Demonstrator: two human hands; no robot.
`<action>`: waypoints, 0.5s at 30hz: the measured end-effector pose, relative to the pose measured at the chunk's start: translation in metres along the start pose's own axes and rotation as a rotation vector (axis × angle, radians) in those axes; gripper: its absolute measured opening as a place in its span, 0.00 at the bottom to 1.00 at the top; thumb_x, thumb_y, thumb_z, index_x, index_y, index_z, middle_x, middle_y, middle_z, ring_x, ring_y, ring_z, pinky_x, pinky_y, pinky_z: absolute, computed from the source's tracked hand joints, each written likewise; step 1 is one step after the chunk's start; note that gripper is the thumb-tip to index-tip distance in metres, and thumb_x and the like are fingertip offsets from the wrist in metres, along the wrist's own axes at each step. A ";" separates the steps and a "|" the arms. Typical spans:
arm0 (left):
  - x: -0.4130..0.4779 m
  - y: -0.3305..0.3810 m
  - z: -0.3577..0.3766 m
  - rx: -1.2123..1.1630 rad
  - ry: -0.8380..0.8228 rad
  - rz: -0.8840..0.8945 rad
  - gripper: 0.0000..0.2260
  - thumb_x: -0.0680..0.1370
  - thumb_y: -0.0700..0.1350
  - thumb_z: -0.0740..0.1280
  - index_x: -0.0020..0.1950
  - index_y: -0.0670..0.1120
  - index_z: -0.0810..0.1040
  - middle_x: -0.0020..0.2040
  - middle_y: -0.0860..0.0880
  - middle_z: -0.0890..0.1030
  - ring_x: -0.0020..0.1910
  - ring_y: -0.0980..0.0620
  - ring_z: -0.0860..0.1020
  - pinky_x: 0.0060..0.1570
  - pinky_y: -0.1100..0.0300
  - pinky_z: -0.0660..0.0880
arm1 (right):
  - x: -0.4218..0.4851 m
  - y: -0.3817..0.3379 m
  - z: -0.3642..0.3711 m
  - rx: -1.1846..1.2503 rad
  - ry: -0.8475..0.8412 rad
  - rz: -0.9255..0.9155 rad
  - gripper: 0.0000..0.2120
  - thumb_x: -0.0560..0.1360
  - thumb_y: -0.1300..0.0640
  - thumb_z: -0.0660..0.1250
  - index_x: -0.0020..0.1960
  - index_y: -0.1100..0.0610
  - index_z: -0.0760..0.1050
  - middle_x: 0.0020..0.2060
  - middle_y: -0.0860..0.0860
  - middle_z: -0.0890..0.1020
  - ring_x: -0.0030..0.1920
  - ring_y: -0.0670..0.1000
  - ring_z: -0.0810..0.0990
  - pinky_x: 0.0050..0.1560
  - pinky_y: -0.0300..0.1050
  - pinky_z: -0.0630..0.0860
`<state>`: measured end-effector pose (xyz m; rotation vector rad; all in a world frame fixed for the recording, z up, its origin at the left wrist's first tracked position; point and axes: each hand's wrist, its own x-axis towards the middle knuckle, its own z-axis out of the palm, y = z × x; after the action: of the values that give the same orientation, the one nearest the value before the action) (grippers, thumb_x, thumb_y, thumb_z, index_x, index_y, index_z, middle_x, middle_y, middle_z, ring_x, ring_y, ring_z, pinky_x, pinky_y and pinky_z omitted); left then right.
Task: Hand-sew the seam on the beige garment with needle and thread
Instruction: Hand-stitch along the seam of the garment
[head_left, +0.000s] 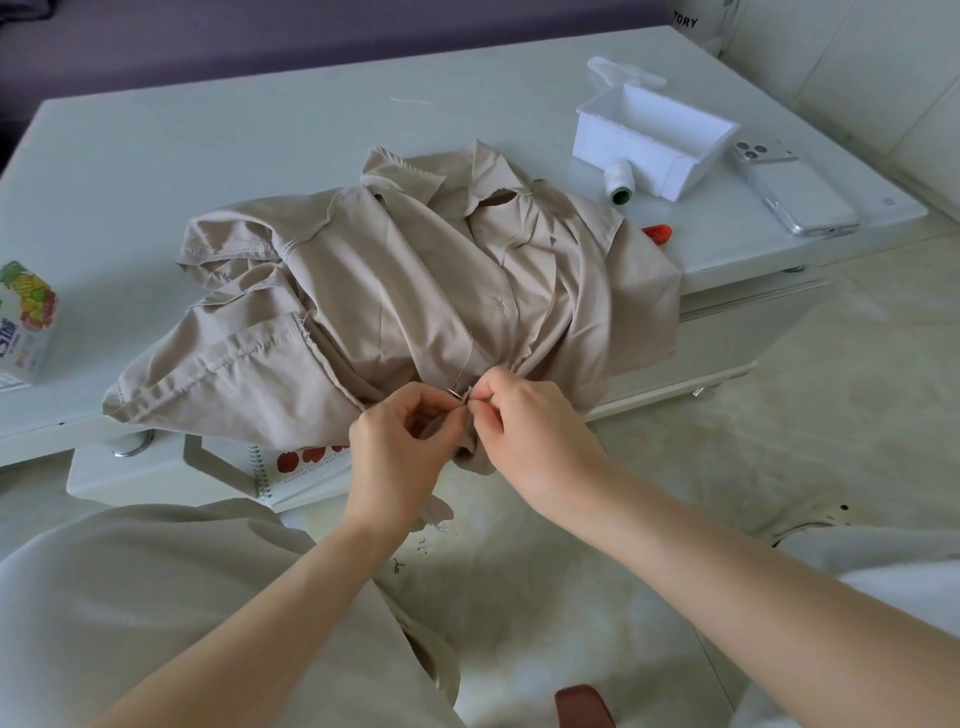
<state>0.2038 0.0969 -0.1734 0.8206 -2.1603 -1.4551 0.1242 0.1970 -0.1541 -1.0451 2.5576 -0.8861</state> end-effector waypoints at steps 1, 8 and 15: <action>0.001 0.000 0.000 0.004 0.008 -0.002 0.07 0.73 0.40 0.72 0.38 0.50 0.80 0.29 0.56 0.80 0.29 0.58 0.77 0.33 0.66 0.76 | 0.000 0.000 0.000 0.013 0.000 0.003 0.09 0.80 0.55 0.58 0.53 0.57 0.75 0.42 0.53 0.82 0.43 0.53 0.79 0.38 0.42 0.69; 0.007 -0.003 0.000 -0.072 0.091 -0.051 0.04 0.74 0.41 0.72 0.38 0.47 0.80 0.29 0.49 0.81 0.27 0.53 0.77 0.29 0.61 0.76 | -0.004 0.001 0.001 0.120 -0.146 -0.026 0.14 0.80 0.60 0.58 0.65 0.57 0.71 0.50 0.52 0.82 0.50 0.49 0.79 0.47 0.38 0.72; 0.008 -0.005 -0.001 -0.089 0.097 -0.051 0.03 0.74 0.41 0.71 0.40 0.45 0.80 0.31 0.44 0.81 0.28 0.50 0.77 0.31 0.57 0.76 | -0.006 -0.002 -0.006 0.153 -0.132 -0.032 0.11 0.81 0.57 0.58 0.62 0.57 0.73 0.45 0.51 0.83 0.45 0.48 0.81 0.49 0.46 0.76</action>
<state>0.1994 0.0895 -0.1777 0.9015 -2.0025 -1.4930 0.1275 0.2026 -0.1480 -1.0642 2.3314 -0.9702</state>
